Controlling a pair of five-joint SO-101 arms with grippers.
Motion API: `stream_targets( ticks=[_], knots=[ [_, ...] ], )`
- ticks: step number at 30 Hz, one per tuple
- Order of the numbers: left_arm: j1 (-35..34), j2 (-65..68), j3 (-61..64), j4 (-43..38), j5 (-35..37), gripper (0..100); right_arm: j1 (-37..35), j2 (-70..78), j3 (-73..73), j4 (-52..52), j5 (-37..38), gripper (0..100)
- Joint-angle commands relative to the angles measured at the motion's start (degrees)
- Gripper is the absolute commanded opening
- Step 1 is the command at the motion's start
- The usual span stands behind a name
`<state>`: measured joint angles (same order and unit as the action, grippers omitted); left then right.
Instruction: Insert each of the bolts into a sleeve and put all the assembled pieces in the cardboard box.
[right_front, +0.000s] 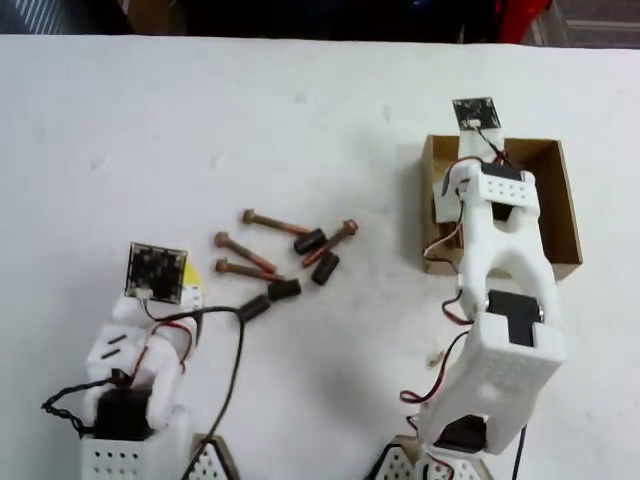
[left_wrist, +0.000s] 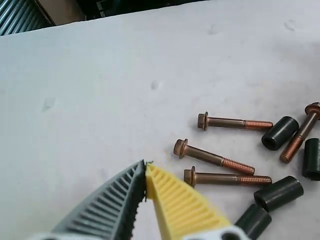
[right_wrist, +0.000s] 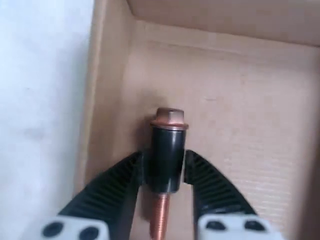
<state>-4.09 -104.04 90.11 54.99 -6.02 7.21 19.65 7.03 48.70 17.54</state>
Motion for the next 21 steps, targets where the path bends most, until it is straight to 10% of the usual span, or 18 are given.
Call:
stream_targets(
  ticks=[1,21],
  knots=[
    [-0.6,-0.4,1.3,-1.7,0.1,2,-2.0,-1.5,-3.0,-0.7,0.7,16.7],
    [-3.4,-0.4,1.5,-2.8,0.1,2,-4.6,-24.0,-3.3,8.6,0.7,15.6]
  ],
)
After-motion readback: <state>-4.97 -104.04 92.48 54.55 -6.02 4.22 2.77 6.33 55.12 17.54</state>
